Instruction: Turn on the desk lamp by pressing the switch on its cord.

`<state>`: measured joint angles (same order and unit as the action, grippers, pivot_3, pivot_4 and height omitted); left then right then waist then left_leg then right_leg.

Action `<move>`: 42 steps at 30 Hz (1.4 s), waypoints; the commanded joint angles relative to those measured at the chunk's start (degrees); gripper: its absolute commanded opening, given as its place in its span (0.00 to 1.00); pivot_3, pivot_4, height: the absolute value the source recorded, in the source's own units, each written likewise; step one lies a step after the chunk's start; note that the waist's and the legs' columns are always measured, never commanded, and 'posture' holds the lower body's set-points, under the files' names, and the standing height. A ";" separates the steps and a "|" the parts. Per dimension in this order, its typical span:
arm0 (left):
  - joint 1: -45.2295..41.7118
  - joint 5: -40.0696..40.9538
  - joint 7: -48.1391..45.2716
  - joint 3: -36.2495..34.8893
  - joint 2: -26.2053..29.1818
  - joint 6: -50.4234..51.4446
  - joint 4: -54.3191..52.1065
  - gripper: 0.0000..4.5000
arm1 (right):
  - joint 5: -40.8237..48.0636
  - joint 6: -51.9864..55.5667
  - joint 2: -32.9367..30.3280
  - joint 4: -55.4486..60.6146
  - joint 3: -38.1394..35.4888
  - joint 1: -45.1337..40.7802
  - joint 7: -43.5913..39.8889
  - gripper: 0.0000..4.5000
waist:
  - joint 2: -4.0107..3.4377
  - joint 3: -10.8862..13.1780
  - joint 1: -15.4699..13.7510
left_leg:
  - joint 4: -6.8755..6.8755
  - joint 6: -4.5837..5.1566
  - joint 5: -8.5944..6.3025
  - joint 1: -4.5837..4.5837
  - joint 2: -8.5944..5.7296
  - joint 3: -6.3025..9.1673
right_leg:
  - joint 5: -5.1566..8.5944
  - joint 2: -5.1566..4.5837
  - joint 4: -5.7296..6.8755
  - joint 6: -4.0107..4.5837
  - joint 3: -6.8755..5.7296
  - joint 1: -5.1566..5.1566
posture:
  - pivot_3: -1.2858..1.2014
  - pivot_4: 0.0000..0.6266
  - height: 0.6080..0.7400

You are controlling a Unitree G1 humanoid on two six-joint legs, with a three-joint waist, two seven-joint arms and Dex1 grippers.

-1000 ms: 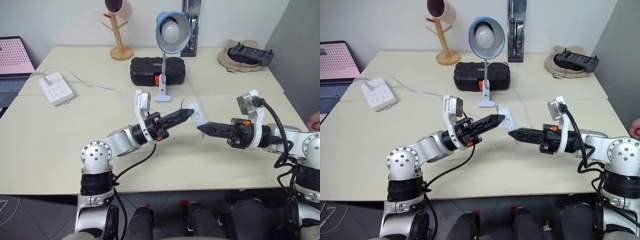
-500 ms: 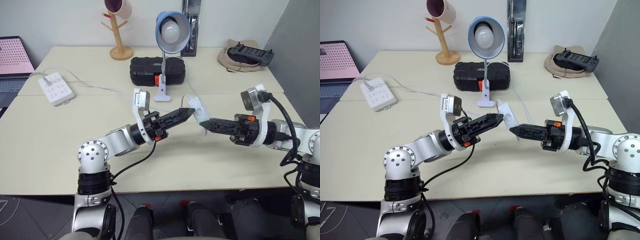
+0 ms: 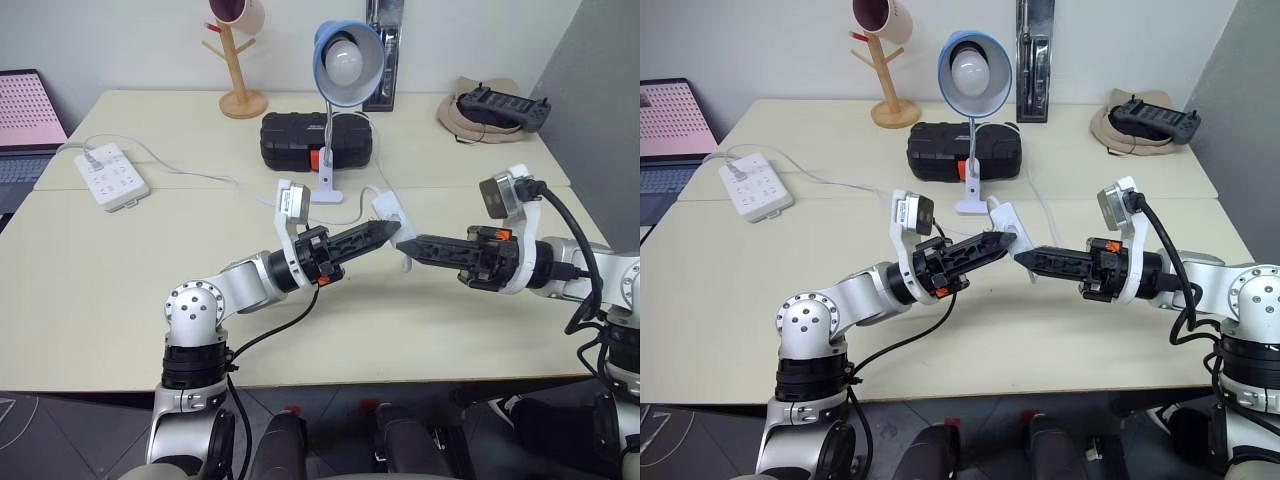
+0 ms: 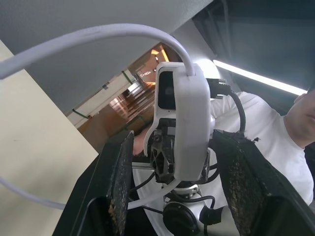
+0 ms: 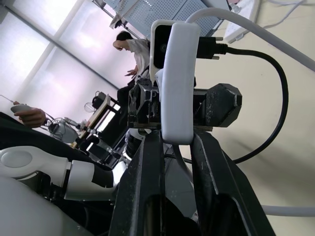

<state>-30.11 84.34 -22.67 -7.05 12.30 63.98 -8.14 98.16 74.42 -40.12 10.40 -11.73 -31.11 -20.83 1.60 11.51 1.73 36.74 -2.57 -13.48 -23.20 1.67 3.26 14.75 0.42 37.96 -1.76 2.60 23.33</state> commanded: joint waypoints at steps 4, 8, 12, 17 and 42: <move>-1.80 1.45 0.84 -0.27 -0.80 -1.51 0.09 0.58 | 3.36 -2.38 -1.57 1.90 0.41 0.36 0.26 0.08 | 0.00 0.00 -0.01 | 0.00 0.00 0.00 0.00 0.00 0.00 | 0.00 0.00 -0.01 0.00 -0.01 0.00 | 0.52 0.24 1.00; -2.19 1.90 1.69 -0.66 -0.97 -1.76 0.48 0.45 | 3.94 -3.14 -2.25 2.16 0.90 0.81 0.38 0.08 | 0.00 0.00 -0.02 | 0.00 0.00 0.00 0.00 0.00 0.00 | 0.00 0.00 -0.01 0.00 -0.01 0.00 | 0.52 0.24 1.00; -2.03 2.46 1.83 -0.64 -1.00 -1.74 0.15 0.30 | 4.20 -3.80 -2.64 2.24 1.29 0.99 0.46 0.08 | 0.00 0.00 -0.02 | 0.01 0.00 0.00 -0.01 0.00 0.00 | -0.01 0.00 -0.01 -0.01 0.00 0.00 | 0.52 0.24 1.00; -1.60 3.50 2.38 -0.58 -1.10 -1.79 -0.25 0.12 | 4.29 -4.24 -3.00 2.15 1.46 0.95 0.36 0.08 | 0.00 0.00 -0.01 | 0.00 0.00 0.00 -0.02 0.00 0.00 | -0.01 0.00 -0.01 -0.01 0.00 0.01 | 0.52 0.24 1.00; 0.63 18.89 17.39 -0.17 -2.08 -5.85 0.57 0.19 | 2.52 -6.59 -4.00 3.45 1.73 2.24 -1.35 0.08 | 0.00 0.00 -0.08 | 0.03 0.00 0.00 -0.03 0.00 0.01 | -0.02 0.00 -0.01 -0.04 0.01 0.01 | 0.52 0.24 1.00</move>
<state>-29.58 102.44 -6.52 -6.19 10.16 61.04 -6.36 100.22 67.99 -42.77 12.26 -9.40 -28.48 -21.37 1.60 11.51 1.65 36.77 -2.56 -13.48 -23.23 1.67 3.27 14.73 0.42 37.95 -1.80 2.61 23.34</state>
